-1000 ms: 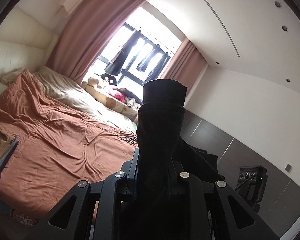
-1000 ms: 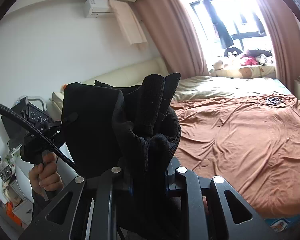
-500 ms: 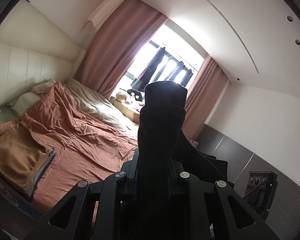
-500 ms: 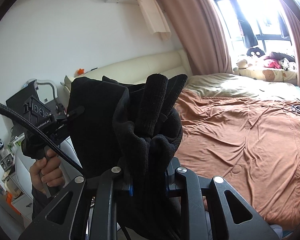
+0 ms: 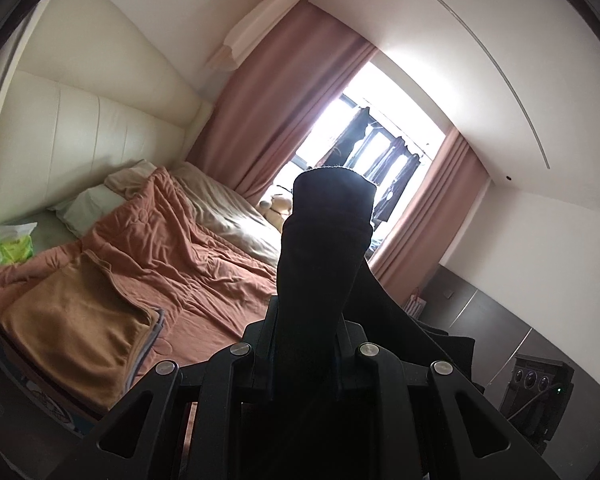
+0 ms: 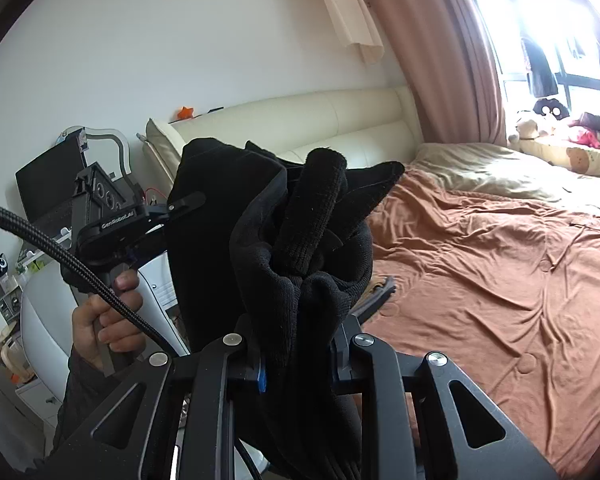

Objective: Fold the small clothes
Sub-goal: 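Lift the held bundle with both tools and carry it toward the headboard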

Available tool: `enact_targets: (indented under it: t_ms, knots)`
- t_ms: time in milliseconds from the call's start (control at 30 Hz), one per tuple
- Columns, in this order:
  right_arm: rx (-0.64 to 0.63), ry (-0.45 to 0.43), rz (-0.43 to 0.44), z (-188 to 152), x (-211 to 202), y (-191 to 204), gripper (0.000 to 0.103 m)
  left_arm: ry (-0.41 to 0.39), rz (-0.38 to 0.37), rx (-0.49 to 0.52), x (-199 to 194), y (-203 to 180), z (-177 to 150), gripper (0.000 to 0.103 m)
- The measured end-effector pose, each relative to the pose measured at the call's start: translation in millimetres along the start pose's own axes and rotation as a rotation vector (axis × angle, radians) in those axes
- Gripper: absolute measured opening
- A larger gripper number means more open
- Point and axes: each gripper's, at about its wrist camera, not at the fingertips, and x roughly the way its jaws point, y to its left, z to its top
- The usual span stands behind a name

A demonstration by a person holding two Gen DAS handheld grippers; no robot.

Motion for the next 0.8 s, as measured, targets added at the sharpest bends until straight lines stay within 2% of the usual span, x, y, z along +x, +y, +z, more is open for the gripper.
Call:
enact_targets:
  t_ms: [300,433,500,800]
  knots:
    - [-0.035,0.013,0.056,29.4,86.5,2.5,0.018,-0.004,0.065,-0.003,17.9,67.6,47.1,0.021]
    - [-0.039,0.026,0.091,31.0,124.5,6.7,0.018,-0.012,0.098,0.013,22.8,92.2,69.3,0.021]
    - [-0.038,0.034,0.118,36.3,145.8,8.8,0.018,-0.008,0.074,-0.014,25.6,108.7,80.3,0.021]
    - [0.001,0.085,0.210,44.9,227.8,14.4,0.018,-0.002,0.264,0.001,20.6,162.7,113.9,0.021]
